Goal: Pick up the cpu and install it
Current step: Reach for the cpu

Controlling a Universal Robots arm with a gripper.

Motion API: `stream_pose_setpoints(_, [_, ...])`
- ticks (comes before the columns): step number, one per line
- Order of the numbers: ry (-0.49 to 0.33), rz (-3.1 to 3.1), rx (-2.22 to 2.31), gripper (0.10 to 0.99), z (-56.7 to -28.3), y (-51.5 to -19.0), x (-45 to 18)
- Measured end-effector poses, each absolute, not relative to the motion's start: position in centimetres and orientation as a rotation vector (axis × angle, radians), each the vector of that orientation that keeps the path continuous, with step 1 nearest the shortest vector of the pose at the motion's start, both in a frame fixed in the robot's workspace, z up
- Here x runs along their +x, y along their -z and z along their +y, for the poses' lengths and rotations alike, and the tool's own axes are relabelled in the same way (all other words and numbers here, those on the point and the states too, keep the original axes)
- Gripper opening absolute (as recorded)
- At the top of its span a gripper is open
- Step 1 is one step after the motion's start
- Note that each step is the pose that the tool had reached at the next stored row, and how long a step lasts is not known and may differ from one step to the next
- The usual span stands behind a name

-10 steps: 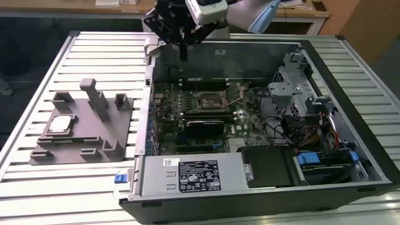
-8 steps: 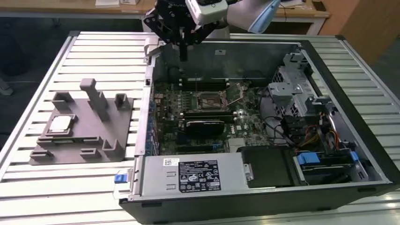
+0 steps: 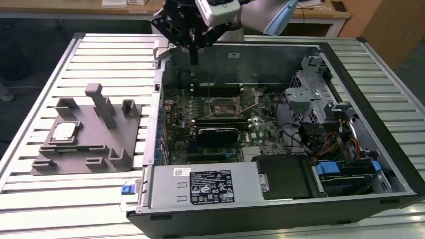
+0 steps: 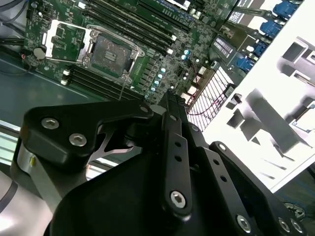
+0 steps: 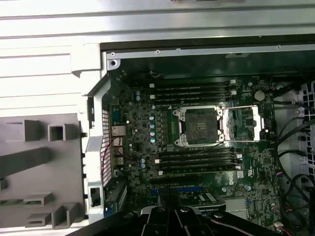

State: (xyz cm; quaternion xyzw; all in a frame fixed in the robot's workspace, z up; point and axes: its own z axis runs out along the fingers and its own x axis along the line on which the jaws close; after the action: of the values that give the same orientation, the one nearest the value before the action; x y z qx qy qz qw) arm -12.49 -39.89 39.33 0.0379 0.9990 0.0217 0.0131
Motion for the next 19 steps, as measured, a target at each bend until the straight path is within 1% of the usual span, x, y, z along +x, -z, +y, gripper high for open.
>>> stream_pose_setpoints(19, [-0.068, 3.113, 0.118, 0.106, -39.9, -39.3, -14.2])
